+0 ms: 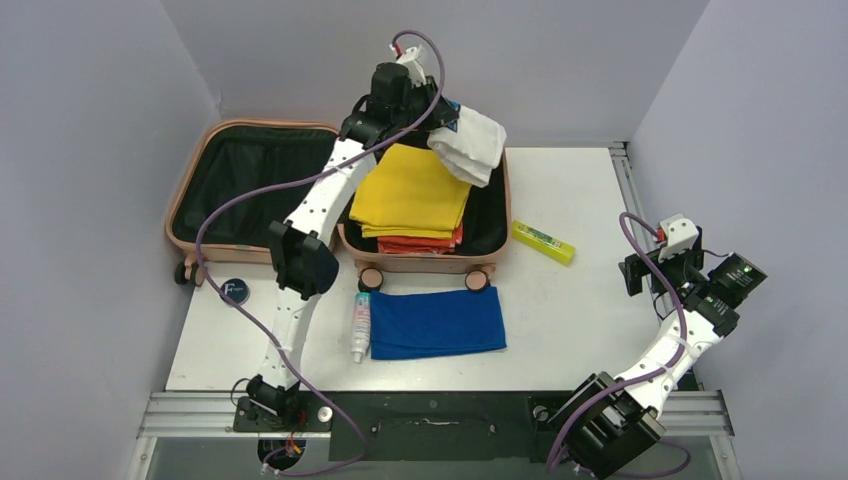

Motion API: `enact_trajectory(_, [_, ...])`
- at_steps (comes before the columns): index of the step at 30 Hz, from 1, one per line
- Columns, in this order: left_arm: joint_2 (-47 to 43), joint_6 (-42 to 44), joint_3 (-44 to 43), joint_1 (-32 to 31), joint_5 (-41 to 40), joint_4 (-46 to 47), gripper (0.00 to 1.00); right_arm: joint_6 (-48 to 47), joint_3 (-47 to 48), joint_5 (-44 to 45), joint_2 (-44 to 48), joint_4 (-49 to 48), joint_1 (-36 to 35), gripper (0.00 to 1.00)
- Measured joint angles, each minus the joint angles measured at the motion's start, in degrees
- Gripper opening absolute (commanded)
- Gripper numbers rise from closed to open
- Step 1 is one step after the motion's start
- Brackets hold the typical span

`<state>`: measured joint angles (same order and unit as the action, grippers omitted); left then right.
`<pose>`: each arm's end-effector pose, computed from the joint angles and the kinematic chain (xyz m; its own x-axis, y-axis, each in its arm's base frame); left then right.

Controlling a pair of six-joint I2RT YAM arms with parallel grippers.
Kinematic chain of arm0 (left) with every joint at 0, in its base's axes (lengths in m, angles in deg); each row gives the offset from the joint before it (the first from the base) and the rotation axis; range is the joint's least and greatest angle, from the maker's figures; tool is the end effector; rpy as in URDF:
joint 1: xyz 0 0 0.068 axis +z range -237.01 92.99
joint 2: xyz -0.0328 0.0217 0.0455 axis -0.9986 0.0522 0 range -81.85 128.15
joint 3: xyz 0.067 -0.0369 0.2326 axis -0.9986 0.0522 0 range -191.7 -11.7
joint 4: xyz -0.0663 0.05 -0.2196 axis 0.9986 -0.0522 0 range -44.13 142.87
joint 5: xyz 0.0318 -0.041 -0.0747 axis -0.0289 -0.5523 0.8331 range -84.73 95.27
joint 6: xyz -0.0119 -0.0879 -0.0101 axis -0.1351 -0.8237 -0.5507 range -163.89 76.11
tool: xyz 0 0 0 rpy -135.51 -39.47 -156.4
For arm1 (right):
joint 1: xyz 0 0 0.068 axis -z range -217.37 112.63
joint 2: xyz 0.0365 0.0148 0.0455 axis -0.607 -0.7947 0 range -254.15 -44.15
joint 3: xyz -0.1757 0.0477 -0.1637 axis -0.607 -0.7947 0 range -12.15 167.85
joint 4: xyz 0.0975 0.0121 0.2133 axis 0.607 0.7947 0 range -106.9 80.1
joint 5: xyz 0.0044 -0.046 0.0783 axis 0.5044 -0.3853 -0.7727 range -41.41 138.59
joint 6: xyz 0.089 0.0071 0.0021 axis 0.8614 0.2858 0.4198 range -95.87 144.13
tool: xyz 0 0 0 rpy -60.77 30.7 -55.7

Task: Pack the luggage
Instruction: Place the clothes in the luggage.

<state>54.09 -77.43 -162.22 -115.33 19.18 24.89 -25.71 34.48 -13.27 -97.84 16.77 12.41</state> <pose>0.4576 -0.2684 0.3544 -0.5382 -0.3193 -0.7800 0.4427 0.6805 -0.5840 0.1747 -0.0978 0.2630 -0.2171 -0.3014 -0.9285 -0.3680 0.9062 -0.2081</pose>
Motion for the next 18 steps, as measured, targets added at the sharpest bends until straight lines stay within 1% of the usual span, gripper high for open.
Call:
enact_trajectory(2, [-2.36, -0.26, 6.95, 1.46, 1.9, 1.11, 0.0, 0.0, 0.0, -0.13, 0.0, 0.0, 0.0, 0.9])
enact_trajectory(4, [-4.85, 0.35, 16.02, 3.21, 4.07, 1.57, 0.0, -0.02, 0.0, -0.2, -0.02, 0.0, 0.0, 0.9])
enact_trajectory(7, [-8.85, 1.42, 32.89, 6.1, 8.2, 3.41, 0.0, -0.07, 0.0, -0.5, -0.11, 0.04, 0.0, 0.9])
enact_trajectory(9, [-10.45, 1.31, 42.34, 8.52, 11.32, 3.87, 0.0, -0.22, 0.0, -0.55, -0.2, 0.04, -0.02, 0.9])
enact_trajectory(10, [-10.69, 1.16, 46.27, 10.19, 13.0, 3.93, 0.0, -0.28, 0.0, -0.55, -0.2, 0.07, -0.09, 0.9])
enact_trajectory(11, [-10.67, 0.9, 48.43, 11.78, 14.51, 4.2, 0.0, -0.39, 0.0, -0.57, -0.2, 0.07, -0.2, 0.9])
enact_trajectory(12, [-10.69, 0.48, 49.83, 13.33, 16.72, 4.87, 0.02, -0.44, 0.0, -0.57, -0.2, 0.07, -0.31, 0.9])
enact_trajectory(13, [-11.19, 0.33, 50.64, 14.64, 18.1, 5.29, 0.07, -0.46, 0.0, -0.59, -0.2, 0.09, -0.39, 0.9])
enact_trajectory(16, [-15.08, 0.31, 54.16, 18.34, 17.94, 6.84, 0.33, -0.46, 0.0, -0.74, -0.24, 0.09, -0.63, 0.9])
enact_trajectory(18, [-16.83, 0.31, 54.82, 20.33, 17.75, 7.37, 0.46, -0.46, 0.0, -1.07, -0.37, 0.09, -0.76, 0.9])
